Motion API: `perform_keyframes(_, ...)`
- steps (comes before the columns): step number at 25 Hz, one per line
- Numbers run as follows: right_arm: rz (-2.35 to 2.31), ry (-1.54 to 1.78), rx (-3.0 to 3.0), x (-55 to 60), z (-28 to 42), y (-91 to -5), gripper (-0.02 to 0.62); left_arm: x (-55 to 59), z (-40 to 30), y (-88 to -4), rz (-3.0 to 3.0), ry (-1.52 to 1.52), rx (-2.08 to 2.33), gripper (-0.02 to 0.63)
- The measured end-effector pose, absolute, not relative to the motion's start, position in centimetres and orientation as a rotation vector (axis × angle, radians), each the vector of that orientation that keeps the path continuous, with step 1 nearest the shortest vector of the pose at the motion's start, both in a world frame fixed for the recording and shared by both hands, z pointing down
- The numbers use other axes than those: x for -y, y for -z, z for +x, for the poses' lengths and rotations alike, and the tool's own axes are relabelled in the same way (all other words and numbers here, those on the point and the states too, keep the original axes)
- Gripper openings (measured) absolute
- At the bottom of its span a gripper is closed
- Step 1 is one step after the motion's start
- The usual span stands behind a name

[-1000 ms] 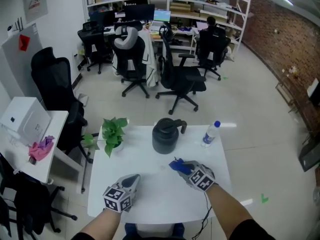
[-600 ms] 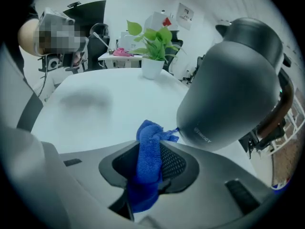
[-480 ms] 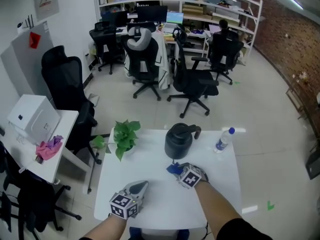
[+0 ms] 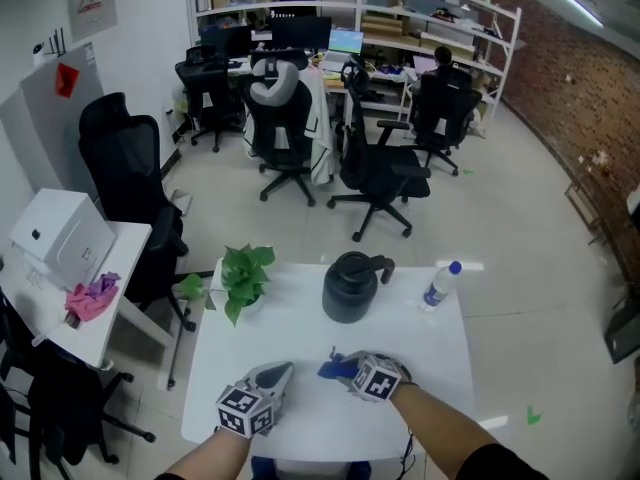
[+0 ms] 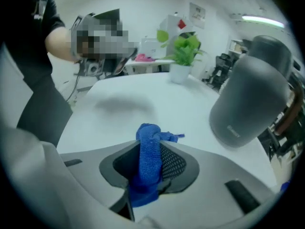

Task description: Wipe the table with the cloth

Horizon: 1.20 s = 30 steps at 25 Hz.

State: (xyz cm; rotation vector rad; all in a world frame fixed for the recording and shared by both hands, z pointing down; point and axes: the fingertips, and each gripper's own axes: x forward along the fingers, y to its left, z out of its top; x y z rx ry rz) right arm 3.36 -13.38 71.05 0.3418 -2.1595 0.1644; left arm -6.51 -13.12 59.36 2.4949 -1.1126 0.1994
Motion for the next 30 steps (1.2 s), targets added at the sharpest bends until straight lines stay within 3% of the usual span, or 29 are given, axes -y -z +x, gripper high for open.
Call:
perform_keyframes(7,0.541,-0.126,2.043,21.1,4.8,-72.2,0.104,12.9,-6.8,-59.7,2.479,-0.191,1.119,-0.002)
perform_keyframes(18,0.198,-0.128,2.081,8.7,3.4,-72.7,0.101,13.2,-6.4,-59.5,2.486,-0.170,1.100,-0.002)
perform_keyframes(25,0.554,-0.147,2.143,20.3,4.5,-69.9,0.103,13.1,-7.0,-59.6,2.477,-0.168,1.119,-0.002)
perform_keyframes(30,0.544,-0.167,2.017,20.5,5.4,-73.2,0.101,13.2,-7.4,-59.7,2.472,-0.168,1.126,-0.002)
